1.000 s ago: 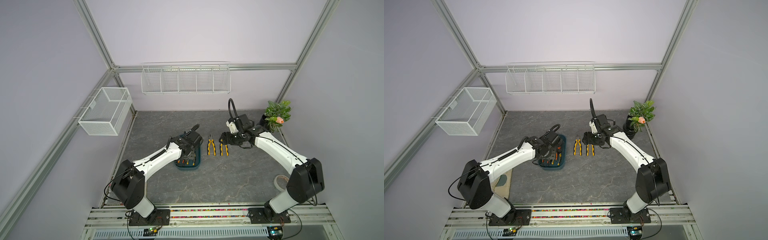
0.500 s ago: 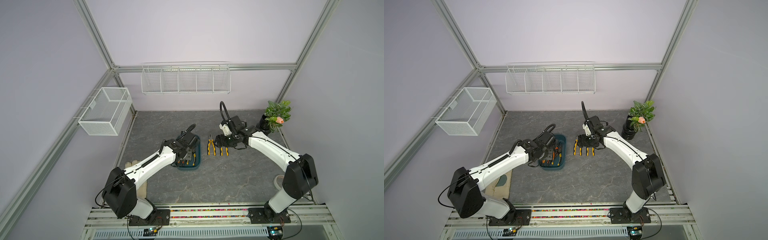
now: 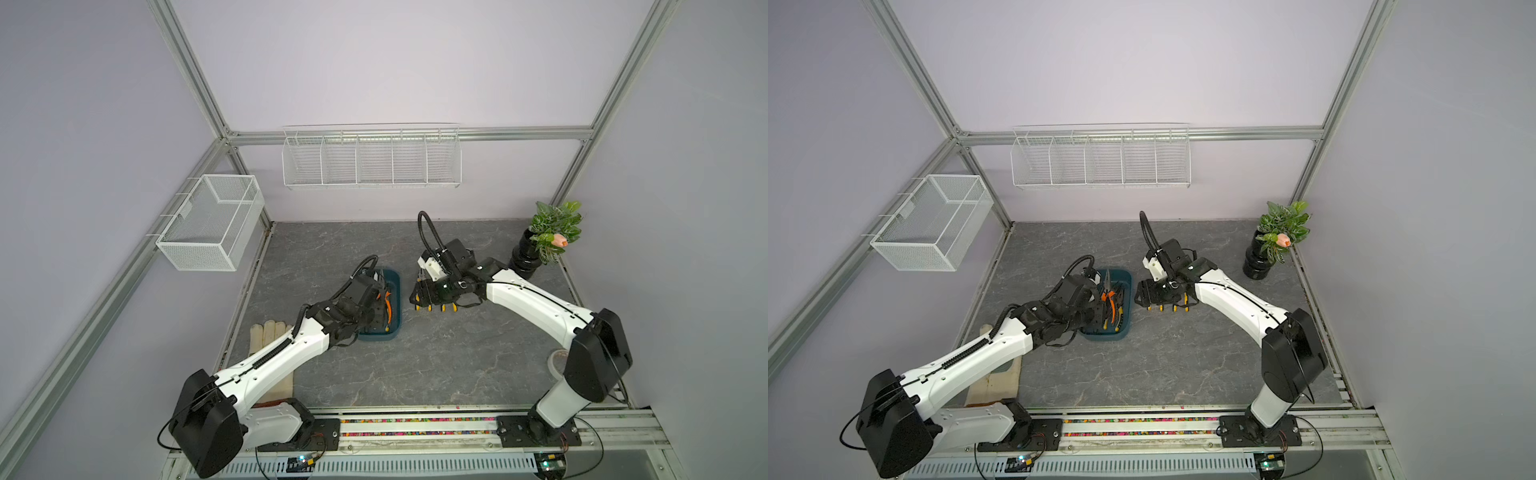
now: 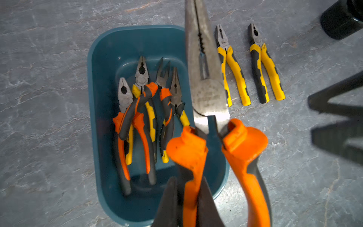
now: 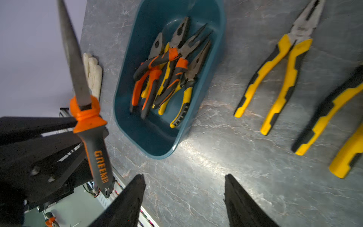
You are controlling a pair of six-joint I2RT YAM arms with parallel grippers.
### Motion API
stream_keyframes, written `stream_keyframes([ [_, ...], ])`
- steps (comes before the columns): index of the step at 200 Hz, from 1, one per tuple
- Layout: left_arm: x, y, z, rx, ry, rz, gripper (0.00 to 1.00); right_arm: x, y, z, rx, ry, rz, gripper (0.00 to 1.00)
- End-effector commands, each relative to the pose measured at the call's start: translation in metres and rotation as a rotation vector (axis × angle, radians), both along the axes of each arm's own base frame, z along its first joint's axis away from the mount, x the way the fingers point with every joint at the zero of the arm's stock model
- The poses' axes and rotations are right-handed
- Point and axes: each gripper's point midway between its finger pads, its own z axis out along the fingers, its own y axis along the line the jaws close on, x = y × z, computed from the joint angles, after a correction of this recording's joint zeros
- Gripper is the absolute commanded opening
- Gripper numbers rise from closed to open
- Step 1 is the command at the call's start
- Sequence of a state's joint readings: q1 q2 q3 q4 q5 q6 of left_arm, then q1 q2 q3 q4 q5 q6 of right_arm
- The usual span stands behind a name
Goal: Take the pliers out of the storage box
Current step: Pick up the pliers from the storage box.
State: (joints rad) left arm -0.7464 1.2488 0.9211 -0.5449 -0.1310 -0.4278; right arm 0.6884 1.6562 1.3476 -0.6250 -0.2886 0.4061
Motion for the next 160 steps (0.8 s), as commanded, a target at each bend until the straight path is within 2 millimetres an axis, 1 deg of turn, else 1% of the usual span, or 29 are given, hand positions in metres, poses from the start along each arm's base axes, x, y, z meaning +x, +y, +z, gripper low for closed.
stream_keyframes([
  [1, 0.013, -0.018, 0.029, -0.083, -0.072, -0.027, 0.0, -0.013, 0.01, 0.0, 0.024, 0.012, 0.013, 0.67],
  [9, 0.014, -0.019, 0.03, -0.089, -0.073, -0.028, 0.0, -0.014, 0.013, -0.002, 0.023, 0.018, 0.012, 0.67],
  [21, 0.013, -0.021, 0.031, -0.093, -0.071, -0.037, 0.0, -0.011, 0.013, -0.002, 0.024, 0.013, 0.001, 0.67],
  [49, 0.006, -0.026, 0.02, -0.063, -0.061, -0.065, 0.0, 0.004, 0.008, 0.028, 0.032, -0.094, -0.061, 0.67],
  [69, 0.0, -0.034, 0.015, -0.05, -0.061, -0.077, 0.0, 0.013, 0.012, 0.037, 0.022, -0.101, -0.065, 0.66],
  [91, -0.004, -0.045, 0.011, -0.064, -0.059, -0.088, 0.0, 0.017, 0.024, 0.041, 0.041, -0.07, -0.061, 0.62],
  [110, -0.005, -0.047, 0.009, -0.057, -0.057, -0.08, 0.0, 0.022, 0.029, 0.042, 0.055, -0.064, -0.086, 0.61],
  [136, -0.002, -0.041, 0.007, -0.021, -0.056, -0.043, 0.0, 0.027, 0.031, 0.035, 0.02, -0.042, -0.094, 0.6],
  [160, 0.004, -0.033, 0.01, 0.03, -0.07, 0.026, 0.0, 0.031, 0.032, 0.027, -0.027, -0.043, -0.118, 0.59],
])
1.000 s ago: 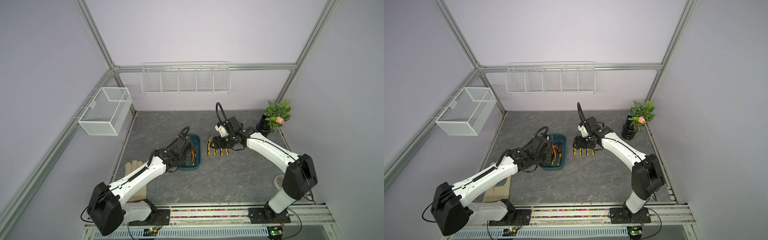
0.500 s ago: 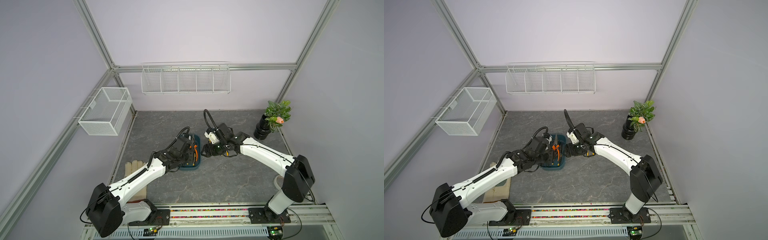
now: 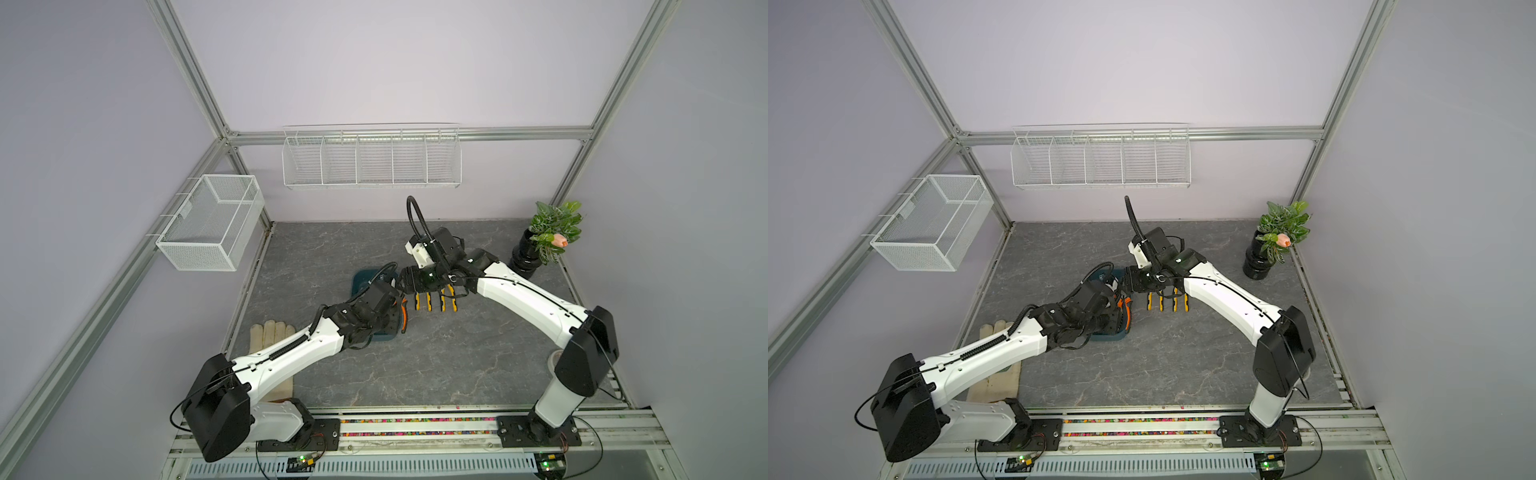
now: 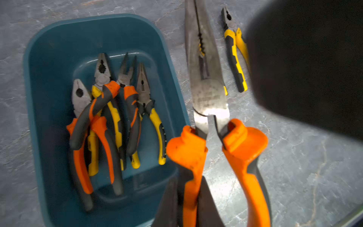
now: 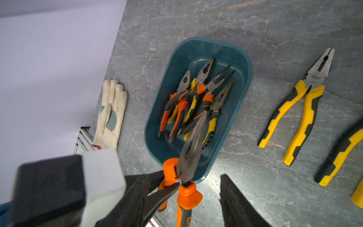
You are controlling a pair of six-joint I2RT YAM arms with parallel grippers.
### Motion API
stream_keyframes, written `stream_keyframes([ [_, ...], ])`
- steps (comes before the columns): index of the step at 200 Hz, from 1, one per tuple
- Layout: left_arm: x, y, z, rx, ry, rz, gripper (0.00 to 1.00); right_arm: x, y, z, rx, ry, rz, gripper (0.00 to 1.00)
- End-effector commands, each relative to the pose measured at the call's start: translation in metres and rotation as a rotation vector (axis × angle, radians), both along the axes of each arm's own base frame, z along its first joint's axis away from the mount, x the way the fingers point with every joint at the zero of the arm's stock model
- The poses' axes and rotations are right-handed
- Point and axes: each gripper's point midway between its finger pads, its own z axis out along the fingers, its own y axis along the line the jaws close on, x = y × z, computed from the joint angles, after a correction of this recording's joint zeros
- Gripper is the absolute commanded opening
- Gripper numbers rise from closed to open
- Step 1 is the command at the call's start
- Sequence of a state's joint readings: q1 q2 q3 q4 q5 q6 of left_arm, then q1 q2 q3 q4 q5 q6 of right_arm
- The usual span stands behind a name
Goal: Take the pliers out of the storage box
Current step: Pick up the pliers from the storage box.
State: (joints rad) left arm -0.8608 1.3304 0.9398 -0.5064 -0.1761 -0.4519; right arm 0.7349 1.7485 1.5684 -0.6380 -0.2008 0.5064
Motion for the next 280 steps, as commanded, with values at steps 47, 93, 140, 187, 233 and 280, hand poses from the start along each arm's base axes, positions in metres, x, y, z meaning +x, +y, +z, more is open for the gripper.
stream_keyframes([
  [47, 0.017, -0.012, 0.022, -0.062, -0.06, 0.102, 0.0, 0.003, 0.011, -0.028, -0.061, 0.042, -0.052, 0.55],
  [93, 0.017, -0.017, 0.022, -0.067, -0.055, 0.099, 0.0, 0.003, 0.02, -0.039, -0.07, 0.04, -0.06, 0.55],
  [140, 0.019, -0.018, 0.026, -0.071, -0.061, 0.124, 0.0, 0.01, 0.026, -0.049, -0.125, 0.009, -0.078, 0.51],
  [187, 0.016, -0.028, 0.036, -0.163, -0.058, 0.113, 0.0, 0.007, 0.035, -0.061, -0.139, 0.016, -0.068, 0.46],
  [233, 0.014, -0.025, 0.045, -0.172, -0.081, 0.103, 0.0, 0.003, 0.036, -0.052, -0.073, 0.004, -0.072, 0.22],
  [280, 0.014, -0.02, 0.052, -0.193, -0.097, 0.124, 0.11, -0.005, 0.029, -0.03, 0.041, 0.017, -0.074, 0.06],
])
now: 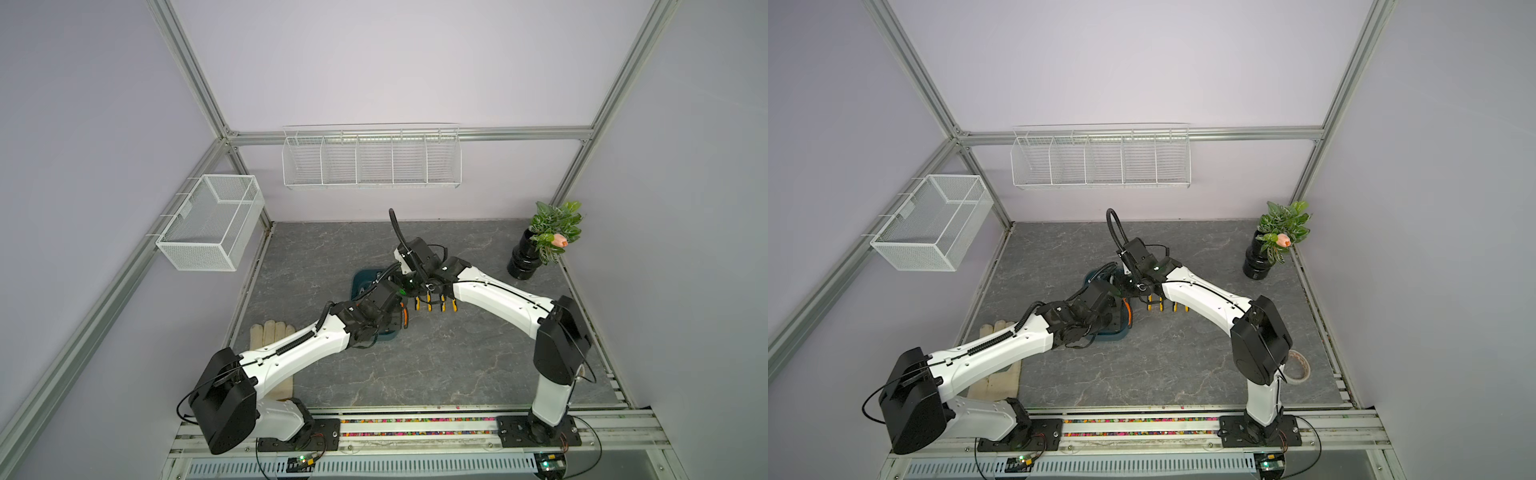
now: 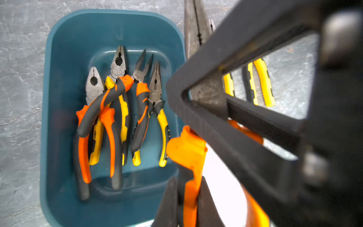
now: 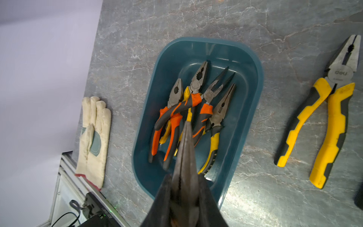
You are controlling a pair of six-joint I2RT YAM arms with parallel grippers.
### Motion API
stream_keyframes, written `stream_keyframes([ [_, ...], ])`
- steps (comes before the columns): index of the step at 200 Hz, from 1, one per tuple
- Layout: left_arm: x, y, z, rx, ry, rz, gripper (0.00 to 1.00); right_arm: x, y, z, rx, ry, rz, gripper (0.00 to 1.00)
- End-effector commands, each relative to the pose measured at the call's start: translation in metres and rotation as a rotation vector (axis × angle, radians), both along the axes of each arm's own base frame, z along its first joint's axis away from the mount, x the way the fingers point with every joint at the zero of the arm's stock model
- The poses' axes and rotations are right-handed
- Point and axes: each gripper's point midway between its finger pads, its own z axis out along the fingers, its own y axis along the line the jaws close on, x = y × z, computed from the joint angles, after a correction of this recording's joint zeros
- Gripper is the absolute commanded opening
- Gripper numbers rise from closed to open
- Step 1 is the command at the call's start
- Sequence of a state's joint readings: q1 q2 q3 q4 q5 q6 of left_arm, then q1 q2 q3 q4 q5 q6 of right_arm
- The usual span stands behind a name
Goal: Take the pliers out of the storage box
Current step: Pick up the pliers from the storage box, then place the pliers at the center of the board.
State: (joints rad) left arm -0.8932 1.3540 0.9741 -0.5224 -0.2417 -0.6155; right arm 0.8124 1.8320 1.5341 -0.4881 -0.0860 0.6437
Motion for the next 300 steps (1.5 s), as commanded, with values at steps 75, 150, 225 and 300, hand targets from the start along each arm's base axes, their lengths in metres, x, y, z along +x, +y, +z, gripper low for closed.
stream_keyframes([
  [75, 0.007, -0.017, 0.066, -0.229, -0.175, -0.022, 0.5, -0.009, -0.041, 0.032, 0.238, 0.066, -0.023, 0.06],
  [150, 0.008, -0.003, 0.057, -0.193, -0.163, 0.0, 0.52, 0.01, -0.117, 0.03, 0.043, 0.032, -0.112, 0.08],
  [225, 0.006, -0.002, 0.049, -0.194, -0.162, -0.014, 0.51, 0.056, -0.213, -0.028, -0.124, 0.122, -0.153, 0.1],
  [300, 0.005, -0.001, 0.043, -0.193, -0.16, -0.027, 0.49, 0.101, -0.233, -0.081, -0.171, 0.187, -0.175, 0.08],
])
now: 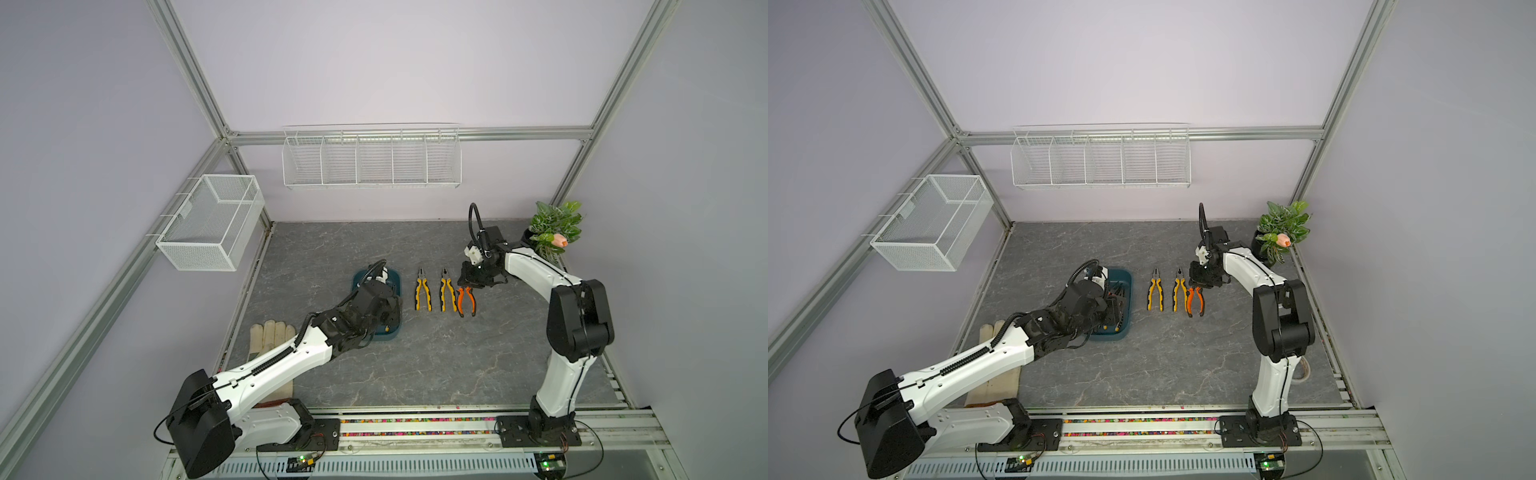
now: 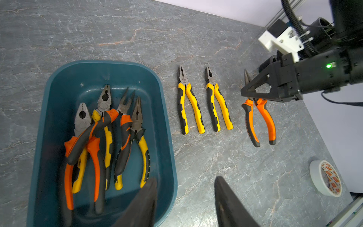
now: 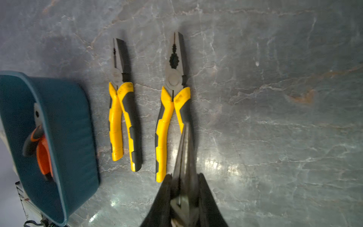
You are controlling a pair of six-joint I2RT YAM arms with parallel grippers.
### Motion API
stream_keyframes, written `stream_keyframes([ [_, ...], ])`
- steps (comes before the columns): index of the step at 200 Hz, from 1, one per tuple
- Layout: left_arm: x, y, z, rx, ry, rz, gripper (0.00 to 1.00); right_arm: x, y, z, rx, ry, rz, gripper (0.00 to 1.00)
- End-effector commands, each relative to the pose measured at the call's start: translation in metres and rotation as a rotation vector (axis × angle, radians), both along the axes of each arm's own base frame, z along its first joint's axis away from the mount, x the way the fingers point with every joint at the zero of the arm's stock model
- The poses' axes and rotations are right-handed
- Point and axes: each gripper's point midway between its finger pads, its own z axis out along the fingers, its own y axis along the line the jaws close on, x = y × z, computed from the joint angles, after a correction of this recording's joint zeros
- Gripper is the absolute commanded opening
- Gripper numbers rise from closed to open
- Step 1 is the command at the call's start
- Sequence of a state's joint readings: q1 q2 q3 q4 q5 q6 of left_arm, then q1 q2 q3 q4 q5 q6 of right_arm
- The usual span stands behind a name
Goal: Take the pliers out of the storage box
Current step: Place the pliers at the center of the board.
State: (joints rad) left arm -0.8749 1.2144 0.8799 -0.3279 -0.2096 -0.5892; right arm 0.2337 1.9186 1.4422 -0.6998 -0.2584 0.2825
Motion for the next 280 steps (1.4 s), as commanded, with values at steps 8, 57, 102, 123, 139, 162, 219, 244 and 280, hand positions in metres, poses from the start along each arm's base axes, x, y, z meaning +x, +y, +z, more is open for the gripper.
stream_keyframes([
  [8, -0.001, 0.004, 0.001, -0.008, -0.013, -0.004, 0.49, 0.024, -0.008, 0.005, -0.021, -0.054, 0.017, 0.08],
  [57, -0.005, 0.009, -0.004, -0.006, -0.007, -0.003, 0.48, 0.045, -0.037, -0.018, -0.102, -0.037, -0.032, 0.08],
  [102, -0.004, 0.01, -0.003, -0.003, -0.01, -0.003, 0.48, 0.049, -0.047, -0.039, -0.117, 0.003, -0.05, 0.09],
  [123, -0.003, 0.011, -0.003, -0.002, -0.012, -0.001, 0.48, 0.046, -0.045, -0.043, -0.109, 0.015, -0.046, 0.09],
  [139, -0.002, 0.011, -0.003, -0.001, -0.012, -0.003, 0.48, 0.046, -0.045, -0.045, -0.107, 0.016, -0.045, 0.1],
  [162, -0.001, 0.01, -0.002, -0.003, -0.01, -0.004, 0.48, 0.048, -0.042, -0.045, -0.097, 0.015, -0.041, 0.11],
  [219, -0.001, 0.01, 0.002, -0.002, -0.016, -0.006, 0.48, 0.052, -0.036, -0.05, -0.095, 0.034, -0.029, 0.14],
  [244, 0.0, 0.011, 0.002, 0.003, -0.015, -0.005, 0.48, 0.057, -0.032, -0.051, -0.094, 0.038, -0.024, 0.15],
  [280, 0.0, 0.015, 0.004, 0.008, -0.018, 0.002, 0.48, 0.056, -0.026, -0.056, -0.095, 0.059, -0.013, 0.17],
])
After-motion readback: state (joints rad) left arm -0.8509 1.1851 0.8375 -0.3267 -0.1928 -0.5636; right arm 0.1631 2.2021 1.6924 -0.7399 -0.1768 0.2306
